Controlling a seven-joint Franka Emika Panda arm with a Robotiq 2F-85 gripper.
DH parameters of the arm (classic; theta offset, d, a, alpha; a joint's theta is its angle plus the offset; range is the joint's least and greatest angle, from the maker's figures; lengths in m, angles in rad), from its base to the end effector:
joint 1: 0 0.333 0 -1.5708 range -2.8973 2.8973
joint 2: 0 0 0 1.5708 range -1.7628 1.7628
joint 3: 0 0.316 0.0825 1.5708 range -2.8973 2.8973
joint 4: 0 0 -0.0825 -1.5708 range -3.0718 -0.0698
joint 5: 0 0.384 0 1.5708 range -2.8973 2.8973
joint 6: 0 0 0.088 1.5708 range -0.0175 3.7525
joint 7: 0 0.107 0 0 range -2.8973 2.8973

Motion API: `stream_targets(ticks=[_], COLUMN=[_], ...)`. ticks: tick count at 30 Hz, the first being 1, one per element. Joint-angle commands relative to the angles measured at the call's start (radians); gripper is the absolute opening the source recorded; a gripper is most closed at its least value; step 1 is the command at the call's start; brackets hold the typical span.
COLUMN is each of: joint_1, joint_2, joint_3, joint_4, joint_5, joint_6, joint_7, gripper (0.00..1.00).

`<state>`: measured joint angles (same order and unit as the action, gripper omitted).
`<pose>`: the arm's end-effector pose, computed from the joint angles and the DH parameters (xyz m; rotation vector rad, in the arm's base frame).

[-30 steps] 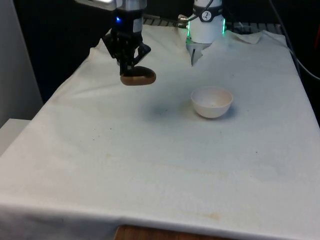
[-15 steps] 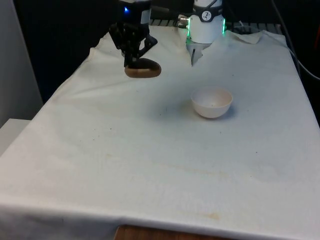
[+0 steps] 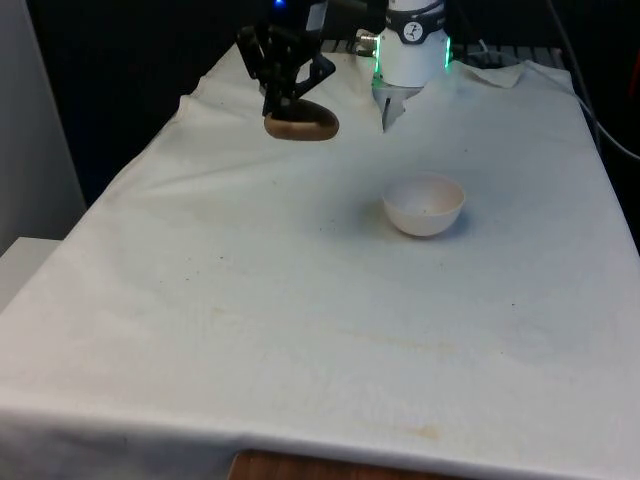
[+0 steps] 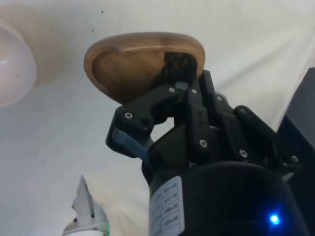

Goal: Pour the coffee beans from the cup into the bowl.

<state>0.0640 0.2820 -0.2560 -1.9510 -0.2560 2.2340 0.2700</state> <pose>0.5980 -0.1174 0.3422 2.8384 -0.4206 0.0232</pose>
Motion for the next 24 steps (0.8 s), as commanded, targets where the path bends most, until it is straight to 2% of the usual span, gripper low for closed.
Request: stream_targets(ticks=[1,2,3,4,10,11,12,18,19,20,24], joint_1=[0.007,0.007,0.000,0.007,0.008,0.000,0.008,0.008,0.001,0.008,0.007], joint_2=[-0.008,-0.009,-0.005,-0.009,-0.010,-0.007,-0.011,-0.010,-0.007,-0.009,-0.013], joint_3=[0.000,0.004,0.008,0.008,0.038,0.043,0.042,0.072,0.072,0.076,0.094], joint_4=[-0.004,-0.004,0.000,-0.003,-0.002,-0.001,-0.002,0.000,0.000,0.001,0.000], joint_5=[-0.018,-0.024,-0.013,-0.030,-0.074,-0.066,-0.080,-0.120,-0.109,-0.124,-0.151], joint_6=[-0.008,-0.012,-0.010,-0.015,-0.032,-0.027,-0.035,-0.050,-0.041,-0.052,-0.065], joint_7=[0.017,0.024,0.013,0.031,0.084,0.076,0.092,0.142,0.129,0.148,0.177], gripper=[0.00,0.00,0.00,0.00,0.00,0.00,0.00,0.00,0.00,0.00,0.00])
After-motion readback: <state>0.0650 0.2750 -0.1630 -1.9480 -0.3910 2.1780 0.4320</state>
